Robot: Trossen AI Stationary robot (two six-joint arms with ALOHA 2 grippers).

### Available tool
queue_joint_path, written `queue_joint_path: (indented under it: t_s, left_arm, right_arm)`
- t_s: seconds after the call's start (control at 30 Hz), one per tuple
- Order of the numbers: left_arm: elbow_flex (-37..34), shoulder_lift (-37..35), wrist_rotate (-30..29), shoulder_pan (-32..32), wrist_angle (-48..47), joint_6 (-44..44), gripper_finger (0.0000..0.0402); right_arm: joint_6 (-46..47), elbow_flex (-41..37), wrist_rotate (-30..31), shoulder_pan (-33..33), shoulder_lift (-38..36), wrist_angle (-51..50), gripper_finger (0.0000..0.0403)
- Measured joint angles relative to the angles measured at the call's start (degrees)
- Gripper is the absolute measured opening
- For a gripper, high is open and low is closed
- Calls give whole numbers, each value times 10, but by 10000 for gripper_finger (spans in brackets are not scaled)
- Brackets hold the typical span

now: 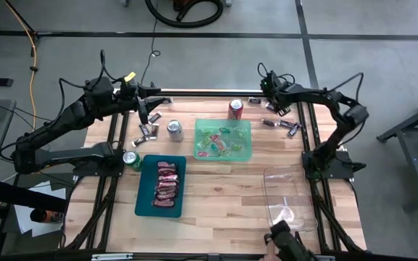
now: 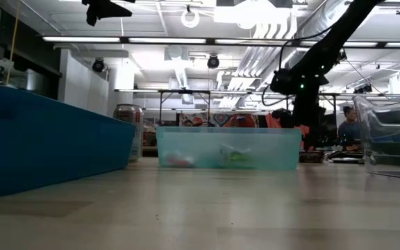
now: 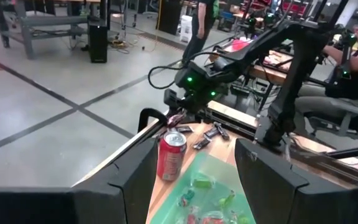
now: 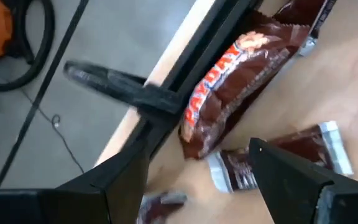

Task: Organize candy in baskets
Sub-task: Put the brown red chocolate into the blue bin

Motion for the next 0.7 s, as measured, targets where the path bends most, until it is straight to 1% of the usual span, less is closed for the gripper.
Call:
queue_joint_path:
  t_s: [0.1, 0.3, 0.43, 0.5, 0.7]
  left_arm:
    - [0, 0, 0, 0, 0, 0, 202]
    - [0, 0, 0, 0, 0, 0, 202]
    - [0, 0, 0, 0, 0, -16, 202]
    - [0, -1, 0, 0, 0, -25, 202]
    - [0, -2, 0, 0, 0, -25, 202]
  right_arm:
    - [21, 19, 0, -12, 17, 5, 270]
    - [26, 47, -11, -27, 51, -3, 265]
    - [37, 58, -34, -30, 70, -41, 236]
    - [38, 61, -39, -30, 70, -41, 219]
    - [44, 61, -35, -30, 70, -56, 181]
